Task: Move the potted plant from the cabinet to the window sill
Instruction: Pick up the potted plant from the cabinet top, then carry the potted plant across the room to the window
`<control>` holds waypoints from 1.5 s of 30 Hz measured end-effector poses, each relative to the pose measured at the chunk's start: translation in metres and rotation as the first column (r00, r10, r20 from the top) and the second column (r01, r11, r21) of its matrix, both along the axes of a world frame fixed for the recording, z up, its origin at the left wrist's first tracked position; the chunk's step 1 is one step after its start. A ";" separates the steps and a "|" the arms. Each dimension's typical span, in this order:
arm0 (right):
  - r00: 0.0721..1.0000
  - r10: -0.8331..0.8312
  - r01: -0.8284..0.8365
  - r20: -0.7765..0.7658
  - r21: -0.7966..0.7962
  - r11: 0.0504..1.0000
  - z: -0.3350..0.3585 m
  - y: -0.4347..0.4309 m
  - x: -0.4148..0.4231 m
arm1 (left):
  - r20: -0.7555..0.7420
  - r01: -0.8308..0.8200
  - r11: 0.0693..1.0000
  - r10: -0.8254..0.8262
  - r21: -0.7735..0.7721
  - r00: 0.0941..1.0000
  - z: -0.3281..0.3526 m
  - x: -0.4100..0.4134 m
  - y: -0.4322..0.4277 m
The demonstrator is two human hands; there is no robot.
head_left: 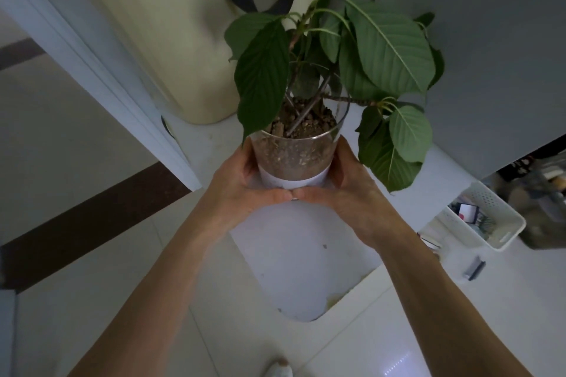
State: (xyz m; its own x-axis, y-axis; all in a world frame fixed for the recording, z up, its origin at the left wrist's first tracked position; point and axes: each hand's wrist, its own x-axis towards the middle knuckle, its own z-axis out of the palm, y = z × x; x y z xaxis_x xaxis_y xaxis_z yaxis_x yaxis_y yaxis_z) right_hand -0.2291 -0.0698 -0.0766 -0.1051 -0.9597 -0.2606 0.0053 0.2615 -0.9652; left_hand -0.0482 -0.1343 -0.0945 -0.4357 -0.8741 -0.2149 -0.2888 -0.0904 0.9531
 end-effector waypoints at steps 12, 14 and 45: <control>0.999 0.024 -0.026 -0.037 -0.055 0.998 0.054 0.021 -0.003 | -0.126 0.035 0.999 -0.035 -0.002 0.991 0.067 0.008 0.021; 1.000 0.019 -0.021 -0.020 -0.072 0.997 0.070 0.029 0.000 | -0.148 0.032 0.999 -0.034 -0.013 0.988 0.084 0.010 0.028; 0.948 -0.093 0.231 0.303 -0.457 0.859 0.364 0.189 0.070 | -0.794 0.032 0.999 -0.047 -0.034 0.606 0.366 0.008 0.183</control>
